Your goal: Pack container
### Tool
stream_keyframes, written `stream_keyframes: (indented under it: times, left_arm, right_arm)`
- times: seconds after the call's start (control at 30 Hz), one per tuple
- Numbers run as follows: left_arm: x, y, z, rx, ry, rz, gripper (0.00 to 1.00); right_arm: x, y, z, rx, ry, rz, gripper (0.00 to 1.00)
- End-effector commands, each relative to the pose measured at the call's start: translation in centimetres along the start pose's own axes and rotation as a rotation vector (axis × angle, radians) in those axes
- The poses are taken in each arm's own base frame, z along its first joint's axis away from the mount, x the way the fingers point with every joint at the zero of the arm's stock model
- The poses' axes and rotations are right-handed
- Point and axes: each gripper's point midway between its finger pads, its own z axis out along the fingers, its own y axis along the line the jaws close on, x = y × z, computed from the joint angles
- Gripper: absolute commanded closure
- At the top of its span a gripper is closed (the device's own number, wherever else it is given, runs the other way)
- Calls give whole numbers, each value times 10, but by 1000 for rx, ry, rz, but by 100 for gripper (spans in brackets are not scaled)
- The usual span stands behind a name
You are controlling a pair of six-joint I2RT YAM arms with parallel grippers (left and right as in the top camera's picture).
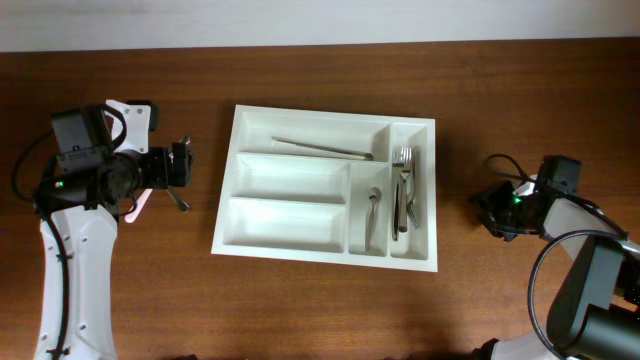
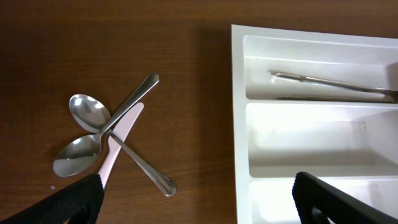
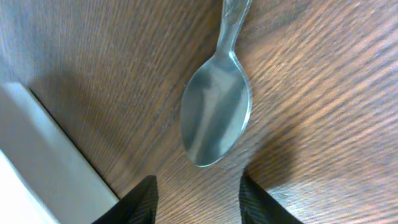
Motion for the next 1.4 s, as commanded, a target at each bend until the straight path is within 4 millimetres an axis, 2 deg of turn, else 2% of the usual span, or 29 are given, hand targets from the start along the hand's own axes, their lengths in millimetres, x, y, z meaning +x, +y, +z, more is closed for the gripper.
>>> stream_keyframes:
  times: [0.0,0.43,0.63,0.8,1.37]
  left_arm:
    - [-6,-1,-2,10,-17,19,1]
    - [-6,-1,-2,10,-17,19,1]
    - [-6,-1,-2,10,-17,19,1]
    - [-6,-1,-2,10,-17,19,1]
    - [-6,-1,-2,10,-17,19,1]
  right_arm:
    - [14,-50,15,152,37,47,55]
    - [-8,-46,14,132,-61,112,51]
    - [-10,-45,15,128,-67,129,57]
    - [-12,-43,15,120,-77,165,67]
    - [-25,-36,18,83,-122,183,67]
